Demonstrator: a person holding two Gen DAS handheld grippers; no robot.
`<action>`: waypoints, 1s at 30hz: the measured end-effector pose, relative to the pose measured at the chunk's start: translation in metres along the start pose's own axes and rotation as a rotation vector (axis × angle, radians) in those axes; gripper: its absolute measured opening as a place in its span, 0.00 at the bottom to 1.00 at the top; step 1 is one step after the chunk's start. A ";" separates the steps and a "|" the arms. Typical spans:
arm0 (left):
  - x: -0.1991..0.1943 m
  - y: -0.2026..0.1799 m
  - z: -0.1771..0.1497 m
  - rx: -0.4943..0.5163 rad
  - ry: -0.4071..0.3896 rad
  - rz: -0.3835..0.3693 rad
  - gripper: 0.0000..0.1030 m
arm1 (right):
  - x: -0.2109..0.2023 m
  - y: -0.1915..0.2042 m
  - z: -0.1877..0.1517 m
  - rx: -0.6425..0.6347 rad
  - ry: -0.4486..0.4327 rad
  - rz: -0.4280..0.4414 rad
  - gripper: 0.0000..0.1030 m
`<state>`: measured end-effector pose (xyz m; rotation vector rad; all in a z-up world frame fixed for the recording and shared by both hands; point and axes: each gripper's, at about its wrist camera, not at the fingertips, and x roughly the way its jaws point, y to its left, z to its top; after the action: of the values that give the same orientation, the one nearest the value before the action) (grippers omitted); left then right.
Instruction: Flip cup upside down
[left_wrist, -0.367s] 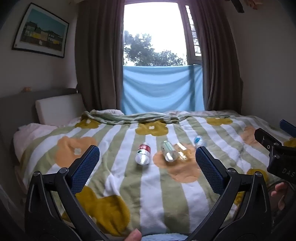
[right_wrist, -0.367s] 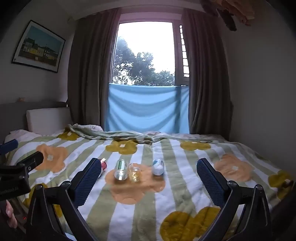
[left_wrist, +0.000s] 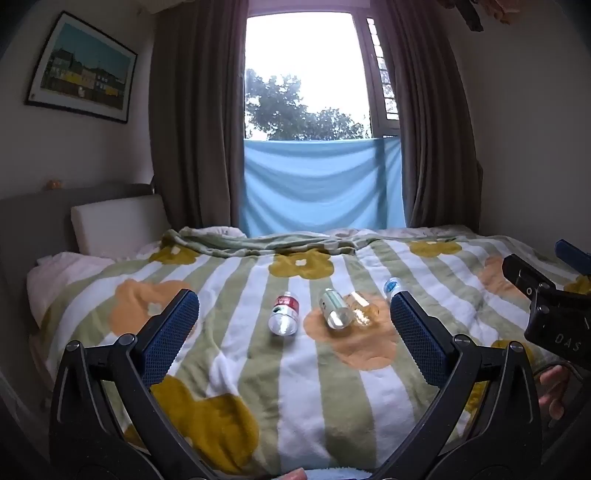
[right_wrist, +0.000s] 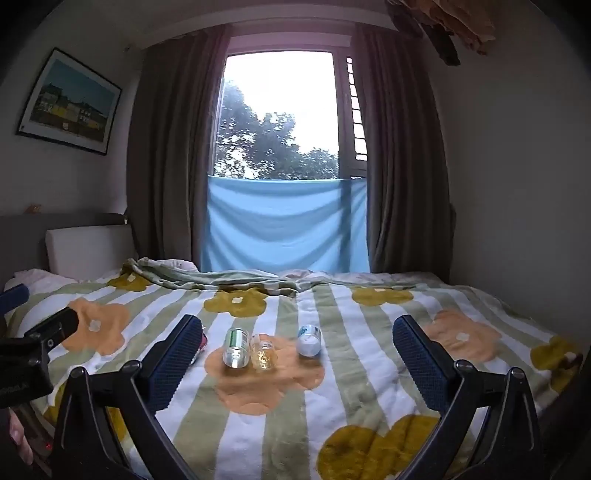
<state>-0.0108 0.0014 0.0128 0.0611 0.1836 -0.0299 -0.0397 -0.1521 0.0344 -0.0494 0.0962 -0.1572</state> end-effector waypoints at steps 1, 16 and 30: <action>0.000 0.000 0.000 0.000 0.001 0.000 1.00 | 0.000 -0.001 0.000 -0.002 -0.002 0.007 1.00; -0.004 0.001 0.002 -0.023 0.015 -0.007 1.00 | 0.006 0.000 -0.002 -0.010 0.025 0.022 1.00; -0.009 0.003 0.004 -0.030 -0.001 -0.009 1.00 | 0.004 0.001 0.001 -0.005 0.032 0.047 1.00</action>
<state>-0.0187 0.0047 0.0184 0.0304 0.1832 -0.0363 -0.0359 -0.1514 0.0355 -0.0493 0.1295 -0.1112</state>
